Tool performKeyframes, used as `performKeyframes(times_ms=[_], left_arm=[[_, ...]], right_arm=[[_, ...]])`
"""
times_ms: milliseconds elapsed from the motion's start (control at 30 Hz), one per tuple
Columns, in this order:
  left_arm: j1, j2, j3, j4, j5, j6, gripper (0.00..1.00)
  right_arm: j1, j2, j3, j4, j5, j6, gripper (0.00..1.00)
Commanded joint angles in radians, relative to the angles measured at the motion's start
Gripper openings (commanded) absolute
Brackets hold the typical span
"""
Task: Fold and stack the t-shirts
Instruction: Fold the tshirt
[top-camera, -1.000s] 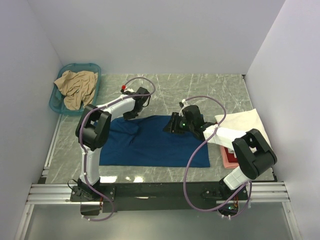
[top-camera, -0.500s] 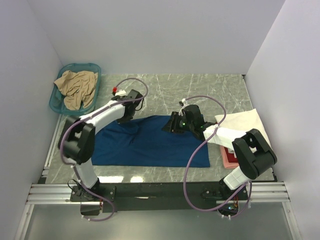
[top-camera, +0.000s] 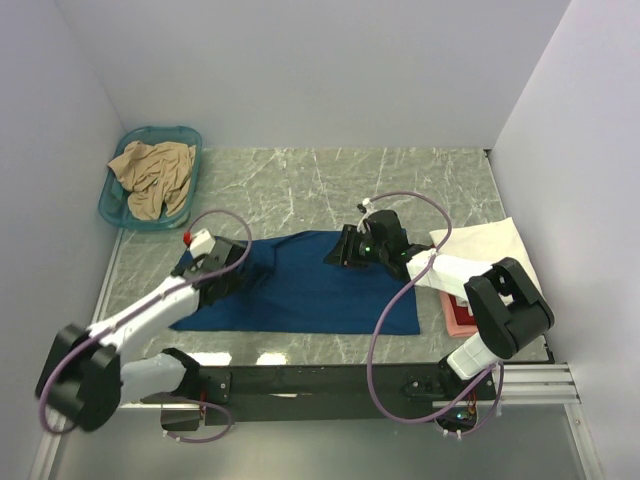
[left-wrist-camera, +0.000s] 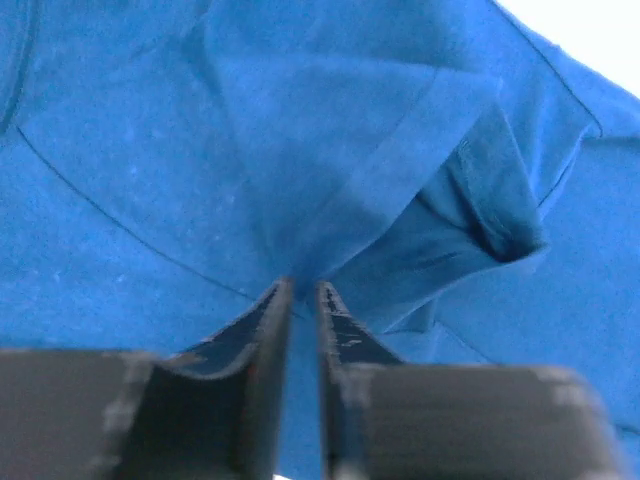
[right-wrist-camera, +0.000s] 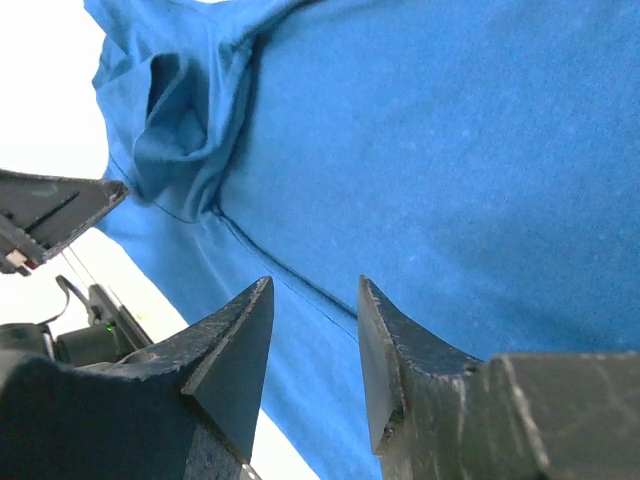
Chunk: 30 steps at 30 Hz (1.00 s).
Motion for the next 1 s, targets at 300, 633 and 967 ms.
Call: performKeyframes(times_ms=[300, 633, 967], left_arm=[[-0.003, -0.218, -0.031, 0.113, -0.017, -0.039, 0.43], [-0.003, 0.152, 0.171, 0.004, -0.096, 0.07, 0.46], [-0.003, 0.228, 0.153, 0.058, -0.047, 0.13, 0.56]], right_arm=[[0.189, 0.044, 0.211, -0.136, 0.174, -0.093, 0.48], [0.298, 0.159, 0.392, -0.191, 0.342, -0.018, 0.48], [0.3, 0.136, 0.335, -0.138, 0.363, 0.029, 0.48]])
